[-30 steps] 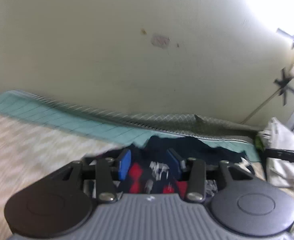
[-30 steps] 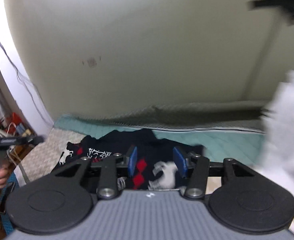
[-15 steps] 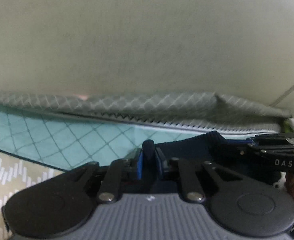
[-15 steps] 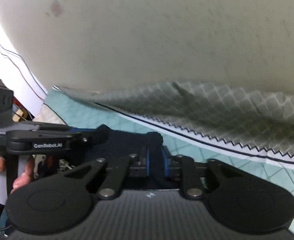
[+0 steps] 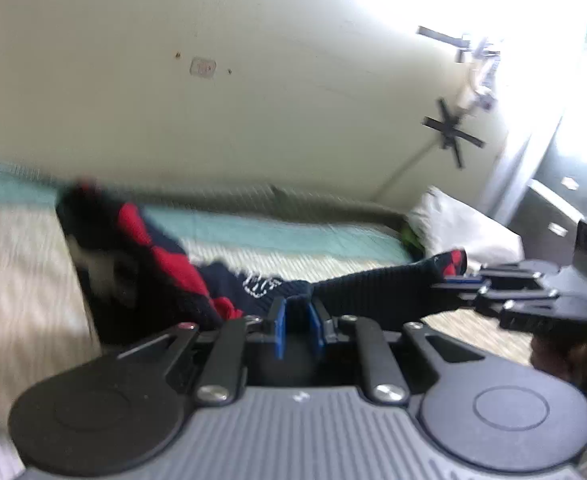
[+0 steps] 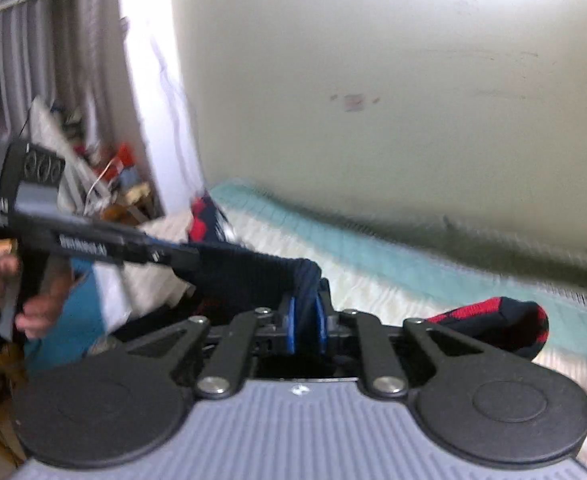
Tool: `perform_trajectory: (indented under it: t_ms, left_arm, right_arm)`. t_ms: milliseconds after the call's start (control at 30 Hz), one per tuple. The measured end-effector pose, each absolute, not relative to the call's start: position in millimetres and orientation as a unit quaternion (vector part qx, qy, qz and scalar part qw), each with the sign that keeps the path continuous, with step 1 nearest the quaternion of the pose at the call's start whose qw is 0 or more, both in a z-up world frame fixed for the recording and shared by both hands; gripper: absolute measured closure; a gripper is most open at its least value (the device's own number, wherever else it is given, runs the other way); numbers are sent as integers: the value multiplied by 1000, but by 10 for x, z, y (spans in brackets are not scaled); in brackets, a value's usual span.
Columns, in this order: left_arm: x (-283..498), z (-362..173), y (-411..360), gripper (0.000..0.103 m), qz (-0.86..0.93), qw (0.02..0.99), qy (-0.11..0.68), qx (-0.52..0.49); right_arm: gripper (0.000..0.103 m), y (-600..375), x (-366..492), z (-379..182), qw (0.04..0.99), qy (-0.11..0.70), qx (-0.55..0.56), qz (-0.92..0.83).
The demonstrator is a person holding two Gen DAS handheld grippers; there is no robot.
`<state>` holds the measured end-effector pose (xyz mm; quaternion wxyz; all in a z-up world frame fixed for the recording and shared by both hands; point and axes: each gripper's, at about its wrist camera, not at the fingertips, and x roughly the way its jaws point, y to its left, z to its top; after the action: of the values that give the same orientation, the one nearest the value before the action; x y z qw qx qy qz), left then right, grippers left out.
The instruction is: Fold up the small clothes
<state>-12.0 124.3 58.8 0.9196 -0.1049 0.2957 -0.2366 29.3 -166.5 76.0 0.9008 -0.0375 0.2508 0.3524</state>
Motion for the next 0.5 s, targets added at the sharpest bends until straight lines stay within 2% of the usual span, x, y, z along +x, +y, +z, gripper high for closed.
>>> perform_trajectory:
  t_ms: [200, 267, 333, 367, 400, 433, 467, 500]
  left_arm:
    - [-821, 124, 1118, 90, -232, 913, 313, -117]
    - [-862, -62, 1090, 85, -230, 903, 337, -134]
    - [-883, -157, 1090, 85, -229, 897, 347, -150]
    - [-913, -150, 1101, 84, -231, 896, 346, -154]
    - [-952, -114, 1125, 83, -233, 897, 342, -157]
    - [-988, -64, 1163, 77, -235, 899, 334, -159]
    - [-1051, 9, 1249, 74, -234, 904, 317, -164]
    - [-1105, 67, 1341, 74, -228, 910, 301, -171]
  right_arm:
    - [96, -1649, -645, 359, 912, 240, -85, 323]
    - [96, -1603, -741, 182, 916, 238, -106, 305]
    - [93, -1561, -772, 8, 921, 249, -115, 278]
    - [90, -1561, -778, -42, 919, 257, -115, 275]
    - [81, -1578, -804, -60, 920, 257, -111, 276]
    - [76, -1580, -839, -30, 921, 253, -105, 278]
    - [61, -1597, -889, 22, 922, 248, -100, 281]
    - [59, -1634, -967, 77, 923, 240, -93, 287]
